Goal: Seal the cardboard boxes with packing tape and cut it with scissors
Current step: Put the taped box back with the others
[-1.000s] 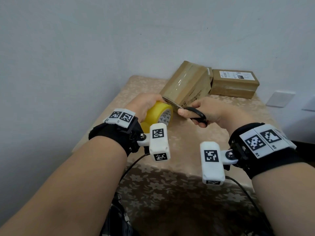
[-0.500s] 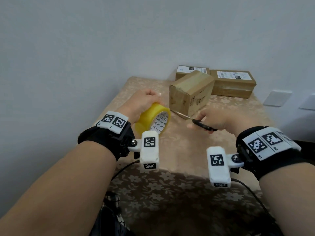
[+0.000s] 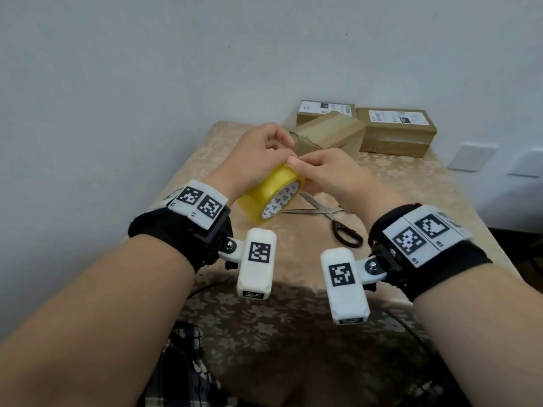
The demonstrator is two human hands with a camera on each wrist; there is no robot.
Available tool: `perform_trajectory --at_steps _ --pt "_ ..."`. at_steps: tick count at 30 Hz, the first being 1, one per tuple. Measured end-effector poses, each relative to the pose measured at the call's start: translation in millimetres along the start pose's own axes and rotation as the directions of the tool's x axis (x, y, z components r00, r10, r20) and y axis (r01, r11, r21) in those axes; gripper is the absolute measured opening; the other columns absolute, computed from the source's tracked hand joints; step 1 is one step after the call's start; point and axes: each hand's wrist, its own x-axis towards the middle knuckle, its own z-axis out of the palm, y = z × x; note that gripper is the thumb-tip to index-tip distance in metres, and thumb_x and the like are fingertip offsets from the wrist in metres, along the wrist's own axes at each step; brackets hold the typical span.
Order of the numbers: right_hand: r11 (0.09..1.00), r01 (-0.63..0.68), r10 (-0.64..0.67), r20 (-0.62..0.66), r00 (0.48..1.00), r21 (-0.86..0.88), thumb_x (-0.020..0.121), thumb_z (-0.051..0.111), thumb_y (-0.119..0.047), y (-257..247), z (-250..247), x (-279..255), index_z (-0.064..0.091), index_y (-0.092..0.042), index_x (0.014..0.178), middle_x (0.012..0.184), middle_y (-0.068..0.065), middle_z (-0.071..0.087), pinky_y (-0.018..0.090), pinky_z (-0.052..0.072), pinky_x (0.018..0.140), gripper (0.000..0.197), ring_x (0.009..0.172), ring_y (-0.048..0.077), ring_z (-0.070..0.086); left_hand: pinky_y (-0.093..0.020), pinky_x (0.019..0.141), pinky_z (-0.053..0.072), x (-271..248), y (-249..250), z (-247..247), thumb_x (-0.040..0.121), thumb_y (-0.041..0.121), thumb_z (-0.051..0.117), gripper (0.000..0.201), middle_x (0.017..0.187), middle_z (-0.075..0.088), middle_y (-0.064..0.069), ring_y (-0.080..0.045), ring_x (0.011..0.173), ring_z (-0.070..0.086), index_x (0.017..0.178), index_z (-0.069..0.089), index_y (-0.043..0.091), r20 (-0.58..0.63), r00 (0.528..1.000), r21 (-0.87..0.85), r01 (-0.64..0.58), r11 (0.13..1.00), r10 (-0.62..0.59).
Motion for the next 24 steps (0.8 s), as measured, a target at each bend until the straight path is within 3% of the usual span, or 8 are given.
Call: perform_trajectory --at_steps 2,6,9,13,17,19,21,24 --pt "0.994 0.009 0.001 -0.091 0.996 0.107 0.090 0.066 -0.016 2 5 5 0.071 0.003 0.099 0.074 0.009 0.065 0.016 0.049 0.056 0.022 0.057 0.006 0.058 -0.015 0.071 0.046 0 -3 0 0.084 0.003 0.062 0.021 0.073 0.061 0.006 0.002 0.067 0.057 0.082 0.057 0.024 0.007 0.999 0.043 -0.053 0.998 0.052" --pt "0.996 -0.020 0.032 -0.138 0.990 0.087 0.086 0.068 -0.007 4 9 9 0.067 0.002 0.081 0.059 0.006 0.057 0.014 0.043 0.045 0.010 0.040 0.000 0.049 -0.008 0.075 0.043 -2 -8 -1 0.083 0.001 0.058 0.019 0.079 0.060 0.012 0.009 0.074 0.055 0.089 0.059 0.019 0.034 0.992 0.144 -0.123 0.982 0.120" --pt "0.999 -0.037 0.040 -0.149 0.988 0.023 0.089 0.066 -0.009 5 11 11 0.067 0.002 0.084 0.060 0.005 0.056 0.014 0.046 0.048 0.012 0.047 0.006 0.051 -0.009 0.078 0.042 -3 -8 -2 0.085 0.006 0.059 0.015 0.087 0.059 0.012 0.007 0.079 0.053 0.096 0.063 0.016 0.021 0.995 0.215 -0.099 0.972 0.097" --pt "0.977 0.009 -0.044 -0.159 0.986 -0.214 0.094 0.059 -0.017 5 14 12 0.062 -0.013 0.078 0.067 -0.001 0.057 0.032 0.049 0.066 0.017 0.063 0.015 0.052 -0.003 0.065 0.037 -2 -4 -5 0.089 0.022 0.061 0.010 0.087 0.062 0.009 0.003 0.075 0.052 0.092 0.068 0.015 0.115 0.993 0.368 -0.059 0.928 0.018" --pt "0.960 0.050 -0.098 -0.163 0.982 -0.274 0.092 0.059 -0.016 2 16 14 0.063 -0.011 0.086 0.071 -0.001 0.057 0.032 0.048 0.067 0.009 0.069 0.016 0.054 -0.023 0.074 0.044 -3 -2 -9 0.092 0.031 0.057 0.025 0.093 0.069 -0.002 -0.014 0.085 0.059 0.097 0.070 0.010 0.196 0.979 0.515 -0.144 0.845 0.048" --pt "0.969 0.064 -0.101 -0.143 0.985 -0.239 0.091 0.062 -0.015 2 14 13 0.066 -0.009 0.091 0.073 0.001 0.060 0.029 0.047 0.064 0.007 0.066 0.013 0.054 -0.033 0.071 0.044 -4 0 -11 0.093 0.036 0.053 0.033 0.083 0.067 -0.006 -0.018 0.076 0.058 0.086 0.068 0.007 0.227 0.974 0.596 -0.152 0.788 0.016" --pt "0.978 0.073 -0.090 -0.078 0.993 -0.193 0.090 0.064 -0.012 1 9 10 0.066 -0.006 0.104 0.077 0.003 0.062 0.020 0.047 0.062 0.016 0.064 0.007 0.056 -0.027 0.052 0.033 -6 1 -13 0.096 0.040 0.047 0.047 0.058 0.049 -0.004 -0.015 0.054 0.041 0.061 0.051 0.009 0.261 0.964 0.667 -0.139 0.732 -0.055" --pt "0.994 0.058 -0.057 0.009 0.998 -0.095 0.089 0.064 -0.005 -1 0 4 0.063 0.002 0.114 0.078 0.005 0.063 0.008 0.045 0.055 0.026 0.059 0.001 0.057 -0.023 0.044 0.020 -10 4 -14 0.098 0.040 0.042 0.050 0.051 0.031 0.002 -0.012 0.046 0.027 0.055 0.034 0.016 0.298 0.950 0.663 -0.135 0.736 -0.095"
